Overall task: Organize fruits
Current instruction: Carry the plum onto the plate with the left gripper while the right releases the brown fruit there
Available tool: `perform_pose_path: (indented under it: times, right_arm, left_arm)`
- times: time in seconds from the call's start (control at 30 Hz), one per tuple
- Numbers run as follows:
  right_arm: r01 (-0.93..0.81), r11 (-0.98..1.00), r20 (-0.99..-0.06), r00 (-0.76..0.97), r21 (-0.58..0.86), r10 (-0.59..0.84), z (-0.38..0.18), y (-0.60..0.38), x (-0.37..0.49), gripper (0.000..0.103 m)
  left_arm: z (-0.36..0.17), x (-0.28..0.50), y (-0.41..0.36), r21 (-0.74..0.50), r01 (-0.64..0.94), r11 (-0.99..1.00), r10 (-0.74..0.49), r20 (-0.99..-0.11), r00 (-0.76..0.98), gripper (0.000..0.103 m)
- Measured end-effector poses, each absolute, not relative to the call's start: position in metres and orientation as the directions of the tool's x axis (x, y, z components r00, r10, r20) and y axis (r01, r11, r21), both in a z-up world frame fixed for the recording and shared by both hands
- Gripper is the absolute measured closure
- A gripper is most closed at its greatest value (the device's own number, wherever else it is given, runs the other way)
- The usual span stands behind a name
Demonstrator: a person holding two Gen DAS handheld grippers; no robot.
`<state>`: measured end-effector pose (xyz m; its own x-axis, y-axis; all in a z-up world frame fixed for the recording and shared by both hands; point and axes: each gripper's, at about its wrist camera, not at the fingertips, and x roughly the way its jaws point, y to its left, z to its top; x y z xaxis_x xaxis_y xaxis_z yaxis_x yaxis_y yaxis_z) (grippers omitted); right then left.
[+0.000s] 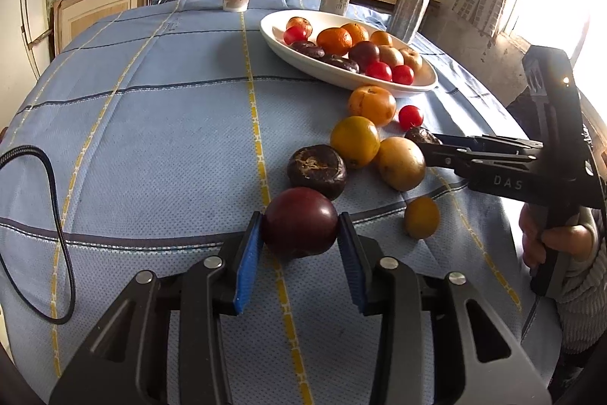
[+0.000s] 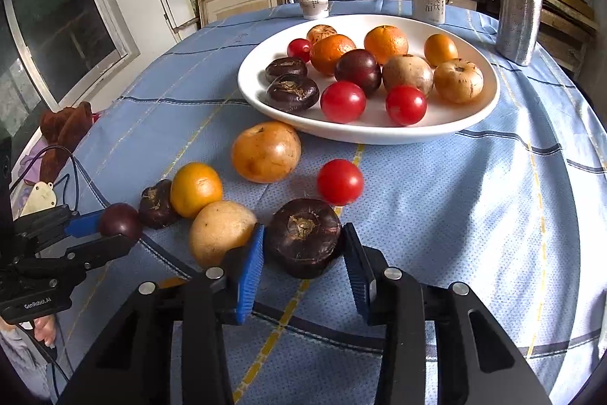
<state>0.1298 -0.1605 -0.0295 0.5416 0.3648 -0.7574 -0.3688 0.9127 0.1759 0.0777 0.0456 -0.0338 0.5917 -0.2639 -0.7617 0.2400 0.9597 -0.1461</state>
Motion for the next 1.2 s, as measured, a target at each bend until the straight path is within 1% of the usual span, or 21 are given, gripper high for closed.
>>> perform_pose_path:
  times: [0.1, 0.2, 0.3, 0.37, 0.43, 0.63, 0.77, 0.87, 0.93, 1.0, 1.2]
  right_arm:
    - [-0.366, 0.912, -0.746, 0.553, 0.183, 0.371, -0.027, -0.164, 0.128, 0.061]
    - [-0.354, 0.916, -0.721, 0.584, 0.188, 0.373, -0.02, -0.17, 0.123, 0.061]
    - [-0.336, 0.92, -0.686, 0.621, 0.203, 0.378, -0.011, -0.181, 0.116, 0.062]
    - [-0.329, 0.917, -0.647, 0.653, 0.227, 0.395, 0.003, -0.191, 0.109, 0.062]
    - [-0.326, 0.914, -0.607, 0.684, 0.241, 0.404, 0.021, -0.202, 0.103, 0.062]
    - [-0.312, 0.929, -0.487, 0.791, 0.199, 0.37, 0.097, -0.232, 0.099, 0.062]
    - [-0.293, 0.937, -0.428, 0.835, 0.189, 0.347, 0.133, -0.248, 0.116, 0.062]
    - [-0.282, 0.938, -0.415, 0.843, 0.2, 0.342, 0.14, -0.252, 0.138, 0.062]
    - [-0.273, 0.941, -0.418, 0.845, 0.201, 0.335, 0.139, -0.251, 0.154, 0.062]
    - [-0.266, 0.942, -0.425, 0.843, 0.203, 0.33, 0.134, -0.246, 0.171, 0.062]
    - [-0.247, 0.946, -0.499, 0.805, 0.208, 0.32, 0.094, -0.228, 0.229, 0.062]
  left_arm:
    - [-0.031, 0.076, 0.048, -0.146, 0.232, 0.962, -0.26, -0.75, 0.608, 0.066]
    - [-0.02, 0.073, 0.051, -0.141, 0.22, 0.965, -0.253, -0.719, 0.647, 0.066]
    - [-0.004, 0.077, 0.051, -0.123, 0.21, 0.97, -0.235, -0.699, 0.675, 0.066]
    - [0.011, 0.082, 0.05, -0.111, 0.21, 0.971, -0.228, -0.683, 0.694, 0.066]
    - [0.034, 0.09, 0.045, -0.085, 0.216, 0.973, -0.218, -0.658, 0.721, 0.066]
    - [0.091, 0.122, 0.024, -0.043, 0.24, 0.97, -0.218, -0.592, 0.776, 0.066]
    - [0.107, 0.15, 0.009, -0.029, 0.251, 0.967, -0.222, -0.574, 0.788, 0.066]
    - [0.106, 0.177, 0.0, -0.027, 0.249, 0.968, -0.219, -0.575, 0.788, 0.066]
    - [0.1, 0.199, -0.004, -0.045, 0.245, 0.968, -0.225, -0.585, 0.779, 0.066]
    - [0.091, 0.219, -0.008, -0.037, 0.235, 0.971, -0.21, -0.597, 0.775, 0.066]
    - [0.054, 0.264, -0.012, -0.054, 0.219, 0.974, -0.202, -0.644, 0.738, 0.066]
